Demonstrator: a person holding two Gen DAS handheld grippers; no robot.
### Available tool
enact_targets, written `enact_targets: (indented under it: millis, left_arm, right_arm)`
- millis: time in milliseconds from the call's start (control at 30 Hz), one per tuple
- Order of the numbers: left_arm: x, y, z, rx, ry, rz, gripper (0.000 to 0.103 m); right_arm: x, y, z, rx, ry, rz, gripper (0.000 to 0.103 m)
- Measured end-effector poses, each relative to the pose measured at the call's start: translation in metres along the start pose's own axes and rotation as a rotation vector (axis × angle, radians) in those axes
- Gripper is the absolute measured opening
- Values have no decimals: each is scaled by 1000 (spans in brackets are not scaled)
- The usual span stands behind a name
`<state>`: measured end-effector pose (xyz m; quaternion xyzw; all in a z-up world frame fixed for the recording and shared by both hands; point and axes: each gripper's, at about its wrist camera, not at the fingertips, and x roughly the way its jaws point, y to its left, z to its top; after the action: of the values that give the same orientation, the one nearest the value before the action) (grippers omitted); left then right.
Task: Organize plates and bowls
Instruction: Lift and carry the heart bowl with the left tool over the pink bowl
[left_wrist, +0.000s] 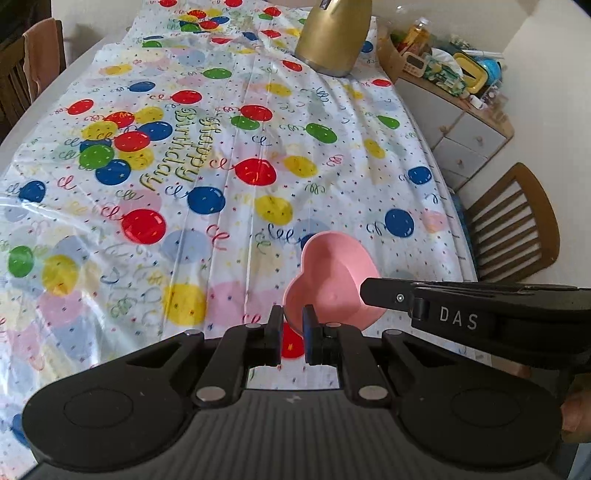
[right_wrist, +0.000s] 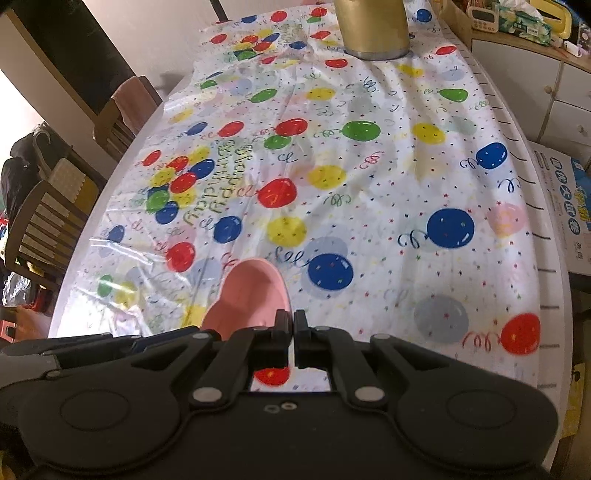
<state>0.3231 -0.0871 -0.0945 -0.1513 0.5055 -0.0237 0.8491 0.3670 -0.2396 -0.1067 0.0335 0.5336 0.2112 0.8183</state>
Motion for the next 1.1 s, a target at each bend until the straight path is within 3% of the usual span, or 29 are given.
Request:
enact_targets:
  millis: [633,1100]
  left_arm:
    - [-97,56,-63,24,-16,-18,10]
    - [-149,110,-107,8,-34,23,10]
  right_arm:
    - [-49,91,-71,-16,-42,0,2]
    - [-57,166,-112,-75,-40,33,2]
